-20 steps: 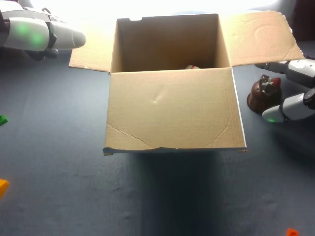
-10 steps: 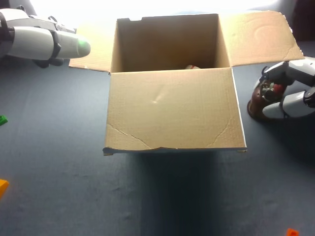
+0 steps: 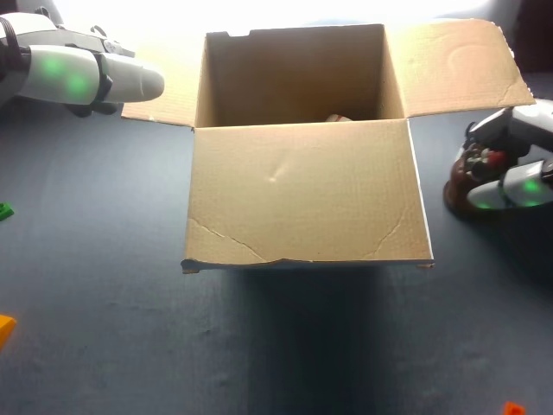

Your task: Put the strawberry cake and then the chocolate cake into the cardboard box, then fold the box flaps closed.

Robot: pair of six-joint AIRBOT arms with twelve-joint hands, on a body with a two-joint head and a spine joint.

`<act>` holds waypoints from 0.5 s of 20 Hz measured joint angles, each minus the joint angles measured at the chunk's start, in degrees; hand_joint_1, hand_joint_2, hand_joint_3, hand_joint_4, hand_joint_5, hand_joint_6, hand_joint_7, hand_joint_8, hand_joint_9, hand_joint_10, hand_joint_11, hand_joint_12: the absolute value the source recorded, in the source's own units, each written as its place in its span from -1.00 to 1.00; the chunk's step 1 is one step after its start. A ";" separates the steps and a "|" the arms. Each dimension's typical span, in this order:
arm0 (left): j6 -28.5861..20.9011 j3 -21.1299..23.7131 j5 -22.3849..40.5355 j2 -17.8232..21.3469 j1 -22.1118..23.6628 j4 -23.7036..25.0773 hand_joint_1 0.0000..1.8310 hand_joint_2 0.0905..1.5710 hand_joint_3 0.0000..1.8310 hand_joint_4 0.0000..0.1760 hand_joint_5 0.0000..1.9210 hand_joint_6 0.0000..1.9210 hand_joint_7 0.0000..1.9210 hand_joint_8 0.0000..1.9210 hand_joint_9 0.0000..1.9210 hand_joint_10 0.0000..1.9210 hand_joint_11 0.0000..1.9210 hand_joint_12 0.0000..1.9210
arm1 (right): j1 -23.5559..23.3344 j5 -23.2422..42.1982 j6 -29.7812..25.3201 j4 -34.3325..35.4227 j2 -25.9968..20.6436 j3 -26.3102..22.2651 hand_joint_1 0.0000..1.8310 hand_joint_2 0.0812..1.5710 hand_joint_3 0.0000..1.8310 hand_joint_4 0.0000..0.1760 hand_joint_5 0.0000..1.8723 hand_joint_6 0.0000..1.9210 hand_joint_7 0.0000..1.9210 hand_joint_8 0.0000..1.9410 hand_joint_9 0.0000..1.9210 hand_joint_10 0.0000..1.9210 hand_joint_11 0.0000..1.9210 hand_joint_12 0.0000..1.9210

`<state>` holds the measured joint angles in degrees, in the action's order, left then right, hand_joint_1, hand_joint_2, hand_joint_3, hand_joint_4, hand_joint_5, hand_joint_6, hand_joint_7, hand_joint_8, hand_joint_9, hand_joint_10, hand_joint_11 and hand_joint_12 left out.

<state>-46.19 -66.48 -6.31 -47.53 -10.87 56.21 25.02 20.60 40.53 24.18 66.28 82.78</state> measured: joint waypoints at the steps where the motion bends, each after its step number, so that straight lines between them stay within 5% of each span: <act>1: 0.00 0.00 -0.04 0.02 0.00 0.00 -0.51 0.24 -1.00 -0.84 -0.68 -1.00 -0.48 -1.00 -0.35 -1.00 -0.80 0.22 | 0.00 -0.02 0.00 -0.44 -1.64 -1.03 0.48 0.48 -1.00 -1.00 0.10 -0.09 -0.16 0.33 -0.36 0.68 -0.86 1.00; 5: 0.00 0.02 -0.07 0.07 0.13 0.02 -0.54 0.25 -1.00 -0.85 -0.68 -1.00 -0.48 -1.00 -0.34 -1.00 -0.79 0.22 | -0.09 -0.15 0.24 -1.31 -7.19 -4.96 0.48 0.48 -1.00 -1.00 0.08 -0.10 -0.14 0.33 -0.35 0.68 -0.86 1.00; 7: 0.00 0.57 -0.15 0.28 0.15 0.04 -0.52 0.24 -1.00 -0.85 -0.68 -1.00 -0.48 -1.00 -0.34 -1.00 -0.79 0.22 | -0.33 -0.70 1.51 -1.36 -10.69 -8.44 0.47 0.49 -1.00 -1.00 -0.01 0.09 -0.14 0.28 -0.34 0.63 -0.85 0.98; 10: 0.00 0.79 -0.20 0.61 0.17 0.02 -0.53 0.25 -1.00 -0.86 -0.69 -1.00 -0.48 -1.00 -0.34 -1.00 -0.79 0.22 | -0.98 -1.29 1.55 -1.75 -14.84 -12.20 0.47 0.47 -1.00 -1.00 0.07 -0.04 -0.12 0.27 -0.33 0.64 -0.86 1.00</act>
<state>-46.19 -65.69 -6.50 -46.92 -10.70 56.23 24.03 19.31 42.09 22.44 51.44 70.59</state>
